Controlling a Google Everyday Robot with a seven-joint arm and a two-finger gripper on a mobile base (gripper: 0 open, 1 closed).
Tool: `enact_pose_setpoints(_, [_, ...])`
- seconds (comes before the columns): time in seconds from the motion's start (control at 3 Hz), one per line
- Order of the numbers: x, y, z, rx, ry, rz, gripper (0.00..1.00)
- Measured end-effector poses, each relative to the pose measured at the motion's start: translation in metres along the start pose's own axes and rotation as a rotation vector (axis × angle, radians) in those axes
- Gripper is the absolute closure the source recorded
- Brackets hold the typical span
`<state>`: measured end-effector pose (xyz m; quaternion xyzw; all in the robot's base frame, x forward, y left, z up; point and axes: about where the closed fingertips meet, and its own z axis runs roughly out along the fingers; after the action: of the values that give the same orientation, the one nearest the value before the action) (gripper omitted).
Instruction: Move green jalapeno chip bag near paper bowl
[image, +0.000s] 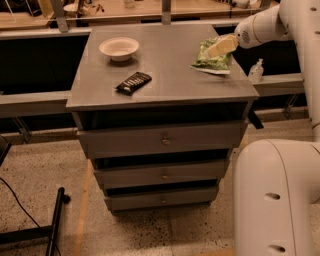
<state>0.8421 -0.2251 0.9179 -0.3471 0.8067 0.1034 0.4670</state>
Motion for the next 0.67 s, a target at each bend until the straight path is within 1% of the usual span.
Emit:
enact_pose_setpoints(0.33, [0.001,-0.014,0.02,0.049,-0.041,0.073,0.0])
enact_pose_setpoints(0.67, [0.003,-0.026,0.039,0.134,-0.023,0.118,0.0])
